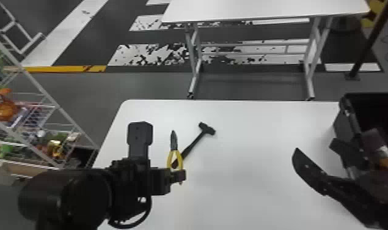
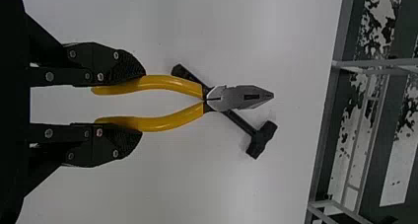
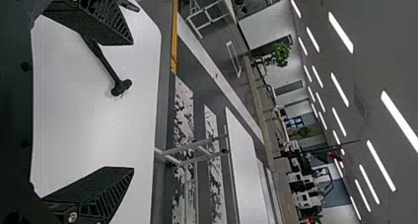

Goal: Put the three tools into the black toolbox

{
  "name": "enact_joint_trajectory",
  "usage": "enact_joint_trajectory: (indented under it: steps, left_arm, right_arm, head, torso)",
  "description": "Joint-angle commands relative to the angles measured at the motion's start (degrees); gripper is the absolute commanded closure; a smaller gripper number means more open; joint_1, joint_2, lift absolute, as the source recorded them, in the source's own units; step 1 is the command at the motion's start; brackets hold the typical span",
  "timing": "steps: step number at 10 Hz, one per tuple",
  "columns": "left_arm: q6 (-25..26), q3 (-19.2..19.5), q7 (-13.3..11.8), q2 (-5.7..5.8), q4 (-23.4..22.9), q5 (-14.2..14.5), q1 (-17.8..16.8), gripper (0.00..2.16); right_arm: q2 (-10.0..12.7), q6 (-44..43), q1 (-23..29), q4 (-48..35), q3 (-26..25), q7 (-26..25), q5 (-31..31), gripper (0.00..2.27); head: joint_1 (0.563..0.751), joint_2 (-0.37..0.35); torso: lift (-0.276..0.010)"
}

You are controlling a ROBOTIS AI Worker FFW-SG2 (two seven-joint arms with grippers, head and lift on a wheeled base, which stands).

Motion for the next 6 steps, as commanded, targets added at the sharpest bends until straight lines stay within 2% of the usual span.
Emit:
enact_joint_trajectory:
  steps: [1, 2, 3, 5, 6]
  left_arm:
    - [0.77, -5.30, -3.94, 0.27, -1.15, -6.81, 1.69, 1.61]
    - [0.77, -9.34, -4.47, 0.44, -1.06, -10.06, 1.78, 1.61]
    - [0.77, -12.15, -4.38, 0.44, -0.80, -11.91, 1.78, 1.61]
    - [0.77, -15.32, -3.59, 0.27, -0.80, -13.49, 1.69, 1.61]
    - [0.77, -16.37, -3.24, 0.27, -1.06, -13.75, 1.69, 1.61]
  right_arm:
    - [0.15, 2.73, -1.01, -0.01, 0.13, -0.13, -0.34, 0.09]
    - [0.33, 4.66, -1.45, -0.01, 0.04, -0.30, -0.78, 0.09]
    - [0.50, 7.65, -2.68, 0.78, 0.30, -0.30, -1.04, 0.10]
    - [0.68, 18.02, -7.69, 4.03, 1.09, -0.30, -4.91, 0.10]
    - [1.38, 19.61, -9.62, 5.44, 2.41, -0.30, -5.00, 0.10]
  head:
    - [0.695, 0.150]
    - [0.695, 0.136]
    - [0.695, 0.114]
    - [0.695, 0.090]
    - [0.695, 0.091]
  torso:
    - [-0.051]
    - [-0.051]
    - [-0.051]
    - [-0.051]
    - [-0.051]
